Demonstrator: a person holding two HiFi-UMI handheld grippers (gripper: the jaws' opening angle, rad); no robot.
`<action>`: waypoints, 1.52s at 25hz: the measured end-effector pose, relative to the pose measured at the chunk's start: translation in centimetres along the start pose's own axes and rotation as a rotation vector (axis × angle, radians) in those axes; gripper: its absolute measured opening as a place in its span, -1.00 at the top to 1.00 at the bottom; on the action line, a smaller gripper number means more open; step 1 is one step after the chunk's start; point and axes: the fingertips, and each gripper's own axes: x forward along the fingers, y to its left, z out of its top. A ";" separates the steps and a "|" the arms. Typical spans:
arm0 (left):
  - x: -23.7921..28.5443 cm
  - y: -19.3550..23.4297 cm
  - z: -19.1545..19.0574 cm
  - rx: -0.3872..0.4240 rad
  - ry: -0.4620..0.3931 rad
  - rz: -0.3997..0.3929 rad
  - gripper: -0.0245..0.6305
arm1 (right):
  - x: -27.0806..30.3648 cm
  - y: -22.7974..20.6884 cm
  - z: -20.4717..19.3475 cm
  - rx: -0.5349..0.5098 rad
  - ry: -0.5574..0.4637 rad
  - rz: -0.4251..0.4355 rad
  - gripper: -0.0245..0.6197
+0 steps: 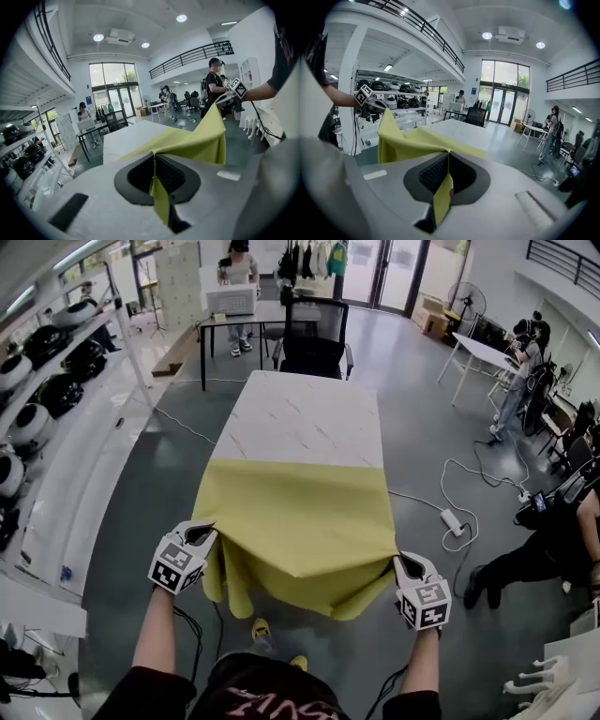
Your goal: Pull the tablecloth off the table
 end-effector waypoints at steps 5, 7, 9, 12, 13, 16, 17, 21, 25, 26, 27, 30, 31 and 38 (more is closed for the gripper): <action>-2.2 -2.4 0.8 -0.002 -0.030 0.034 0.90 | -3.1 -0.7 0.8 0.043 -0.081 -0.027 0.88; -2.8 -3.0 1.0 -0.012 -0.041 0.048 0.90 | -3.9 -0.8 1.0 0.058 -0.102 -0.033 0.87; -3.2 -3.3 1.1 -0.041 -0.061 0.060 0.90 | -4.4 -0.7 0.9 0.063 -0.109 -0.034 0.88; -3.9 -3.4 1.3 -0.097 -0.102 0.080 0.90 | -4.7 -0.3 0.6 0.069 -0.112 -0.039 0.88; -4.1 -3.4 1.3 -0.110 -0.109 0.086 0.90 | -4.8 -0.1 0.5 0.079 -0.116 -0.041 0.88; -4.4 -3.4 1.4 -0.145 -0.128 0.095 0.90 | -5.2 0.0 0.5 0.116 -0.132 -0.053 0.87; -4.5 -3.4 1.5 -0.154 -0.136 0.096 0.90 | -5.2 0.0 0.6 0.124 -0.135 -0.060 0.87; -4.5 -2.4 1.9 -0.201 -0.176 0.090 0.90 | -5.4 0.0 1.0 0.167 -0.145 -0.105 0.88; -3.8 -1.0 1.7 -0.257 -0.195 0.082 0.90 | -5.7 -0.2 1.3 0.250 -0.181 -0.171 0.88; -3.7 -0.8 1.8 -0.261 -0.200 0.079 0.90 | -5.7 -0.3 1.3 0.268 -0.191 -0.191 0.88; -3.6 -0.6 1.9 -0.265 -0.209 0.076 0.90 | -5.7 -0.3 1.4 0.283 -0.200 -0.208 0.88; -3.4 0.6 2.4 -0.290 -0.244 0.086 0.90 | -5.2 0.1 1.9 0.296 -0.219 -0.232 0.88; -3.4 0.9 2.5 -0.300 -0.255 0.091 0.90 | -5.0 0.3 2.1 0.290 -0.221 -0.237 0.88; -3.8 2.2 3.5 -0.325 -0.307 0.113 0.90 | -4.9 -0.1 3.7 0.315 -0.273 -0.281 0.87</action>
